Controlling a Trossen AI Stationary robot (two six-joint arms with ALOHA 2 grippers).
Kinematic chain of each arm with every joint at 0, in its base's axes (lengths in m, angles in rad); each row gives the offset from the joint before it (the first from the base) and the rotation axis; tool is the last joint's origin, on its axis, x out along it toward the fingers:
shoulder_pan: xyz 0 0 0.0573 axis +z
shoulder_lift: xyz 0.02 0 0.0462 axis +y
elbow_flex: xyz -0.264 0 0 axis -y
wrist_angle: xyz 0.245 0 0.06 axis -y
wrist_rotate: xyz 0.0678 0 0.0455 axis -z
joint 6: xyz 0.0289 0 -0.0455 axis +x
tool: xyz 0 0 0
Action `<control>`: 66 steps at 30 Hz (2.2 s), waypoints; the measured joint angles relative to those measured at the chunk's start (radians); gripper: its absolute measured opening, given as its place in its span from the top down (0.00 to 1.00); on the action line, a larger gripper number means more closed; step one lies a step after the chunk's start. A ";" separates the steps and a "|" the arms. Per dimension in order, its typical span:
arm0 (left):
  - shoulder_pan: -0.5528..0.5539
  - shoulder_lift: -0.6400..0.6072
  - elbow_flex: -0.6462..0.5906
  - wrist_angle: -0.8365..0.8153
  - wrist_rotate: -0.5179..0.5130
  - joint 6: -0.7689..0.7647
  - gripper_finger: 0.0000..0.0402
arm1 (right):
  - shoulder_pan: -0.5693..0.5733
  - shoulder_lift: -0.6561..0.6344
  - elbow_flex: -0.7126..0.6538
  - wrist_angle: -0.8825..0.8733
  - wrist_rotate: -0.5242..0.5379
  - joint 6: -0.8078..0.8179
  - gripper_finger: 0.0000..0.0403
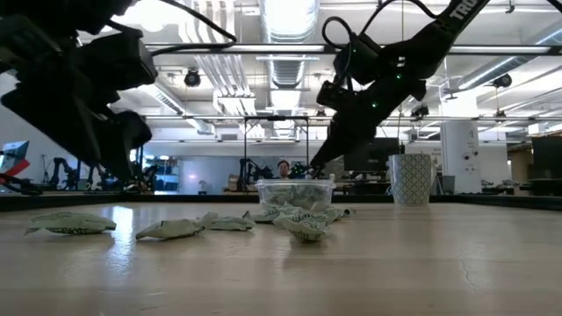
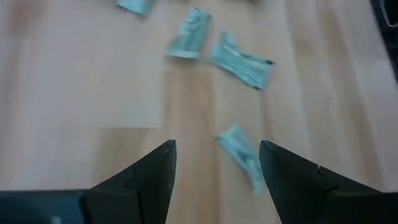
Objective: Pick and place Stevia / Truvia into bins
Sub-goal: Put the stevia packet into the transparent container
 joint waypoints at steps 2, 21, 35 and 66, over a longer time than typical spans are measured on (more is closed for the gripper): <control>-0.022 0.037 0.003 0.037 0.005 -0.017 0.47 | 0.012 0.000 0.000 -0.034 0.000 -0.006 0.61; -0.078 0.203 0.012 0.124 0.009 -0.109 0.75 | 0.032 -0.001 0.000 -0.098 -0.004 -0.002 0.68; -0.078 0.184 0.021 0.120 -0.043 0.023 1.00 | 0.032 -0.001 -0.003 -0.137 -0.015 0.028 0.70; 0.726 0.223 0.100 0.599 -0.021 0.717 1.00 | 0.196 -0.001 -0.004 -0.169 -0.175 0.081 0.74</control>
